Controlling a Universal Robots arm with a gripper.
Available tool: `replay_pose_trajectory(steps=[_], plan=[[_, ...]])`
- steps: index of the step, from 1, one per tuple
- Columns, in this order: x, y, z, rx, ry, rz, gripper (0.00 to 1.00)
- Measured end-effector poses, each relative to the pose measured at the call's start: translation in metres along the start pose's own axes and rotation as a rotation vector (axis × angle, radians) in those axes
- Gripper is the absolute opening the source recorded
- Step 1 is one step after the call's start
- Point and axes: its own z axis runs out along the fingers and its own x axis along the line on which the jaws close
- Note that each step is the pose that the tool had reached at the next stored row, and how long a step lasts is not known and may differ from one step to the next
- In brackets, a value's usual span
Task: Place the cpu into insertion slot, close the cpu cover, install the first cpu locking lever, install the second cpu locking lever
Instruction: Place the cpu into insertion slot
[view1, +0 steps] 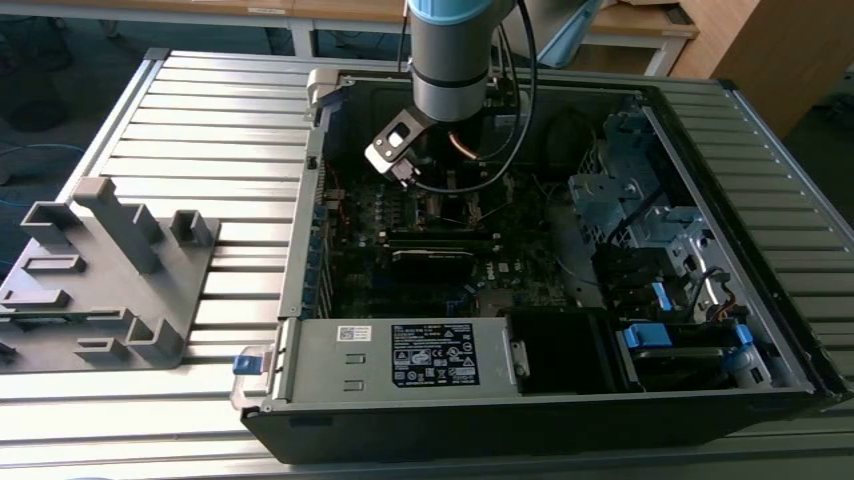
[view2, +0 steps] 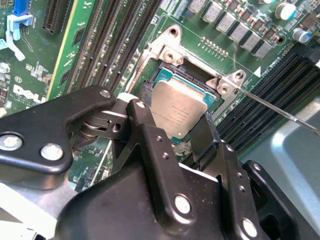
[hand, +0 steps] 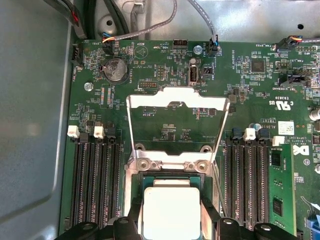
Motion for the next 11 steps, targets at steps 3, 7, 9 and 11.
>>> replay_pose_trajectory(steps=[3, 7, 9, 11], plan=[[0.0, -0.0001, 0.0008, -0.0001, 0.0, 0.0, 0.54], [0.0, -0.0001, 0.0008, 0.0, -0.0001, 0.0, 0.54], [0.0, -0.0001, 0.0008, -0.0001, 0.0001, 0.0, 0.54], [0.0001, 0.0, 0.0004, -0.0003, 0.0004, 0.0, 0.54]])
